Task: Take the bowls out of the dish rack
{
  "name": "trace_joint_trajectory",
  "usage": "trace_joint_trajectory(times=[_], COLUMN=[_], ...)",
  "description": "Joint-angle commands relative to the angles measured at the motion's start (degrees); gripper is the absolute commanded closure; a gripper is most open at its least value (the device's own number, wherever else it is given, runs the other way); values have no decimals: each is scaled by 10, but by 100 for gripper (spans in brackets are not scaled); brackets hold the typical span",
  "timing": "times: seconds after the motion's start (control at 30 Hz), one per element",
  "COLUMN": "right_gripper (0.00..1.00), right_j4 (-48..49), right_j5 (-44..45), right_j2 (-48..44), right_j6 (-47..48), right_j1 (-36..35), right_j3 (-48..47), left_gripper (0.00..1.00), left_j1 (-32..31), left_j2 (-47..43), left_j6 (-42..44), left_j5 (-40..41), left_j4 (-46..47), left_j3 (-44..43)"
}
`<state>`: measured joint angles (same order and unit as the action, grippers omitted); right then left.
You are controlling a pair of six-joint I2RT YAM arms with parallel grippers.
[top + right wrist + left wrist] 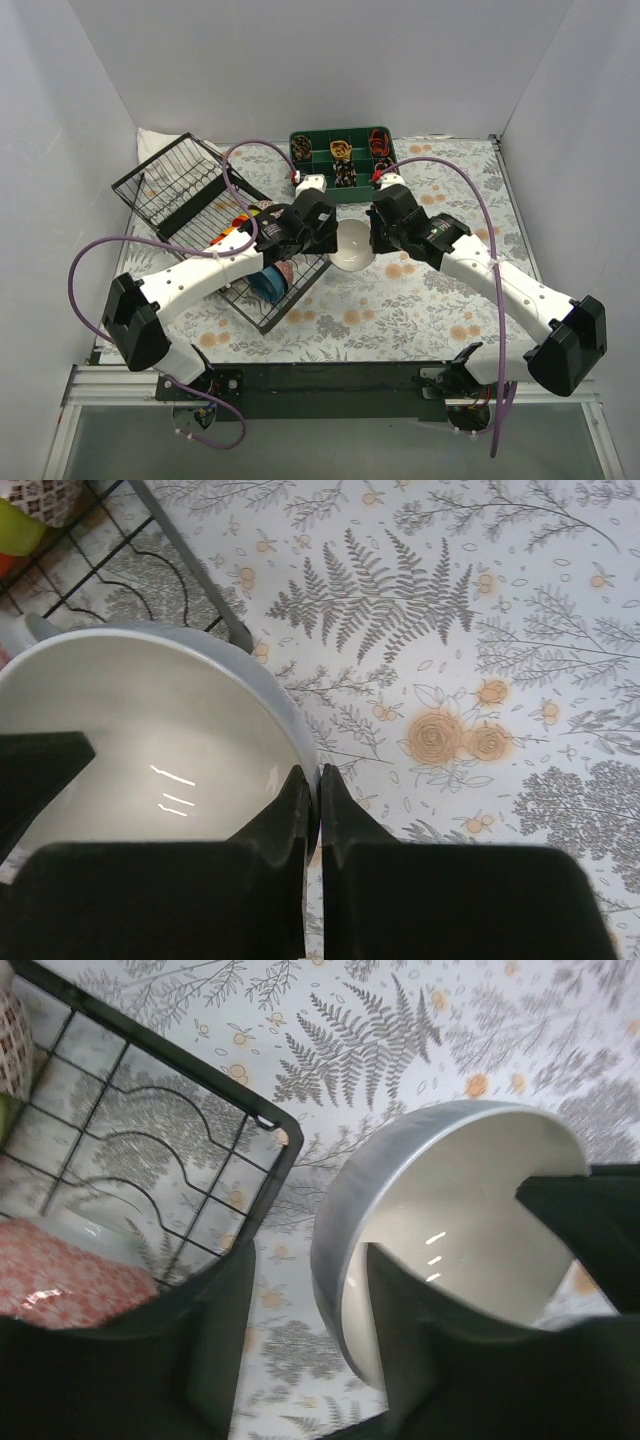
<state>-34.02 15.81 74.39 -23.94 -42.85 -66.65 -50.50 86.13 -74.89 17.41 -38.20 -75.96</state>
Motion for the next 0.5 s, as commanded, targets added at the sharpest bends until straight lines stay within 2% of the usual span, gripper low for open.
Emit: trace_joint_trajectory(times=[0.0, 0.1, 0.13, 0.2, 0.47], right_gripper=[99, 99, 99, 99, 99], right_j4=[0, -1, -2, -1, 52], right_j5=[53, 61, 59, 53, -16], right_j2=[-5, -3, -3, -2, 60], right_j6=[-1, 8, 11, 22, 23], right_j1=[10, 36, 61, 92, 312], right_j3=[-16, -8, -4, -1, -1], left_gripper=[34, 6, 2, 2, 2], left_j1=[1, 1, 1, 1, 2], left_j2=[-59, -82, -100, -119, -246], left_j6=[-13, -19, -21, -24, -58], left_j5=[26, 40, 43, 54, 102], left_j4=[-5, -10, -14, -16, -52], left_j3=[-25, -26, -23, -18, 57])
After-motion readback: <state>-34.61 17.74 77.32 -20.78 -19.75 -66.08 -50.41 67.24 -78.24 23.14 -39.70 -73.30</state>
